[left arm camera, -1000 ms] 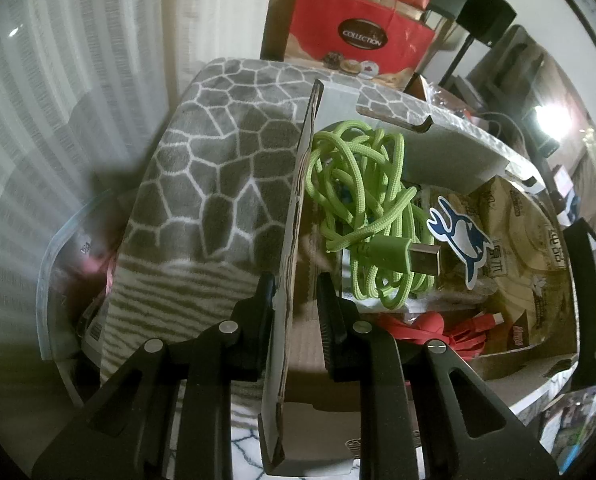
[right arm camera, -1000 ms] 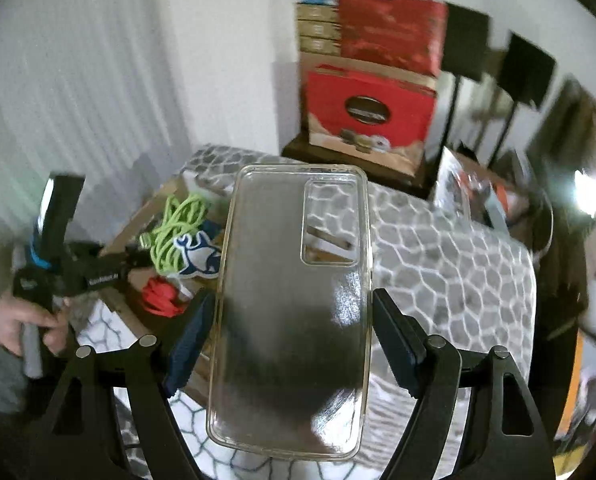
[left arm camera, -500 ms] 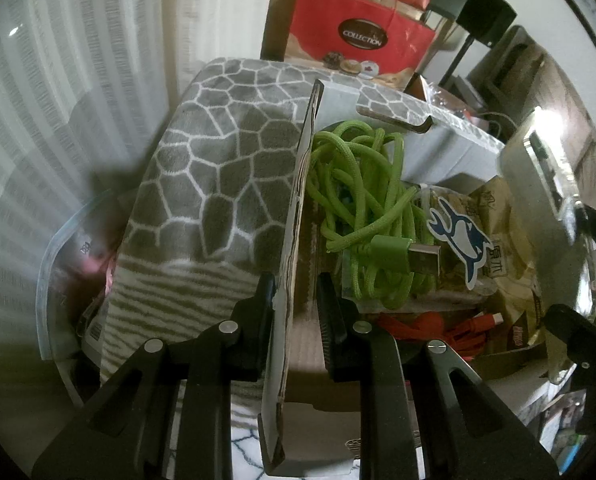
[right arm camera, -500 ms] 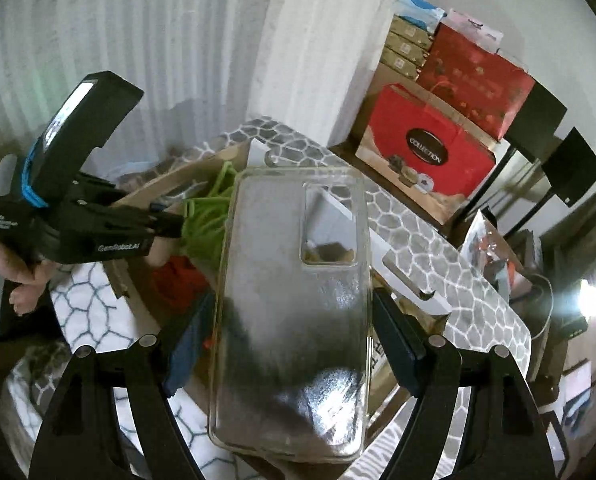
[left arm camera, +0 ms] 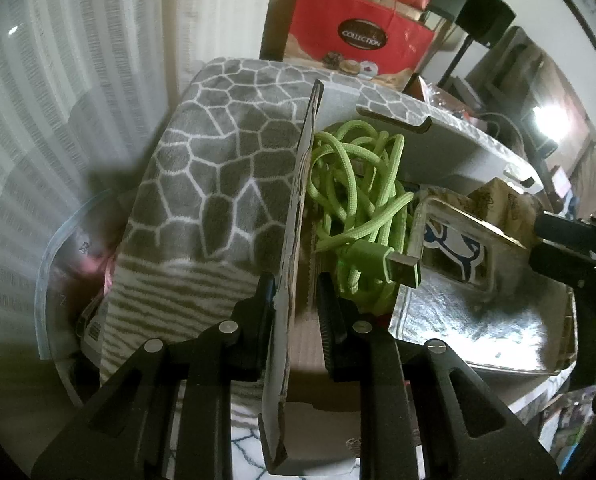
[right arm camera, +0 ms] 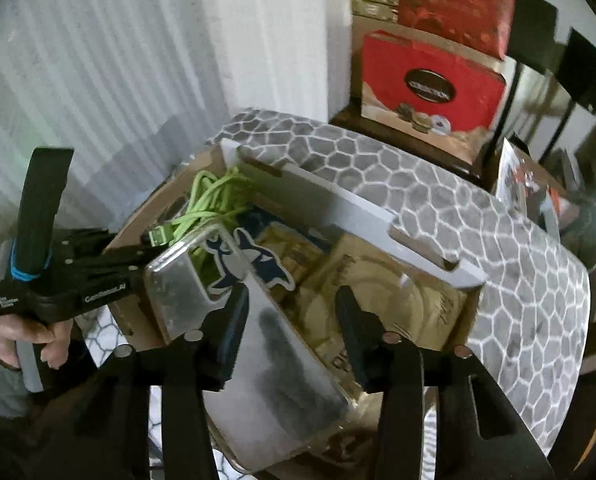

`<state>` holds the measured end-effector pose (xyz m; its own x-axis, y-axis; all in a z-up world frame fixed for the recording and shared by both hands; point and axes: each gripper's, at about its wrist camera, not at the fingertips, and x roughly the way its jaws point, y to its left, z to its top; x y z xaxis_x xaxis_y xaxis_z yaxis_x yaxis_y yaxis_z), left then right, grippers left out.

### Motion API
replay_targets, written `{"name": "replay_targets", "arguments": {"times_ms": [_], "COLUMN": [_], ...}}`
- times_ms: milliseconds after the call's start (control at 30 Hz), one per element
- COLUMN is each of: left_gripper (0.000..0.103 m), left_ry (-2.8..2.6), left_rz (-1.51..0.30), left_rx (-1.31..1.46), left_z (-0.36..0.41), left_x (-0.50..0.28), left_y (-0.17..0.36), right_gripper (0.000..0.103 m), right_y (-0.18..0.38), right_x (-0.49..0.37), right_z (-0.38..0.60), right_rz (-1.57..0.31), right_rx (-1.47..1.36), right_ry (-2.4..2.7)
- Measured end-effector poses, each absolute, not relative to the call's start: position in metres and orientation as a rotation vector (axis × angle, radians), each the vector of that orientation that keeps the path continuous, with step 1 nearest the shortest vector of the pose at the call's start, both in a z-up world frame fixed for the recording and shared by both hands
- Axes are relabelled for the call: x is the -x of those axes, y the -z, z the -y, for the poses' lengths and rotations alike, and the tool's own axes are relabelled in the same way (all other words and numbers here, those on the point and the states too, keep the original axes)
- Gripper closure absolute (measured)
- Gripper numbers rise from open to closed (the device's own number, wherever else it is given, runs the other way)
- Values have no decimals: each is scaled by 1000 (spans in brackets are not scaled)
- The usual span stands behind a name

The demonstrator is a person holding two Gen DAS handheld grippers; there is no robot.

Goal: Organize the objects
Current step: 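Lift the clear phone case and carry it over the box, then lower the phone case into the box and open the right tool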

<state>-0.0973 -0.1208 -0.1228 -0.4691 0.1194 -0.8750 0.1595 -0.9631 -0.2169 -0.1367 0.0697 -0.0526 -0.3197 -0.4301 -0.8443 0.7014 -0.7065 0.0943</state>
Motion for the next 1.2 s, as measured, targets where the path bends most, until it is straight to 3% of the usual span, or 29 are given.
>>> {"name": "replay_targets", "arguments": {"times_ms": [533,700,900,1200], "left_gripper": [85,85,85,85], "left_ry": [2662,2669,2668,2685], "left_rz": [-478,-491,-514,-568], "left_rx": [-1574,-1559,-1559,-1527], "left_z": [126,126,129,135], "left_x": [93,92,92,89], "left_y": [109,104,104,98], "right_gripper": [52,75,86,89], "right_y": [39,50,64,69], "right_x": [124,112,117,128], "right_z": [-144,-137,-121,-114], "right_rz": [-93,-134,-231,-313], "right_rx": [-1340,-1375,-1374,-1353], "right_ry": [2093,2057,2089,2146]}}
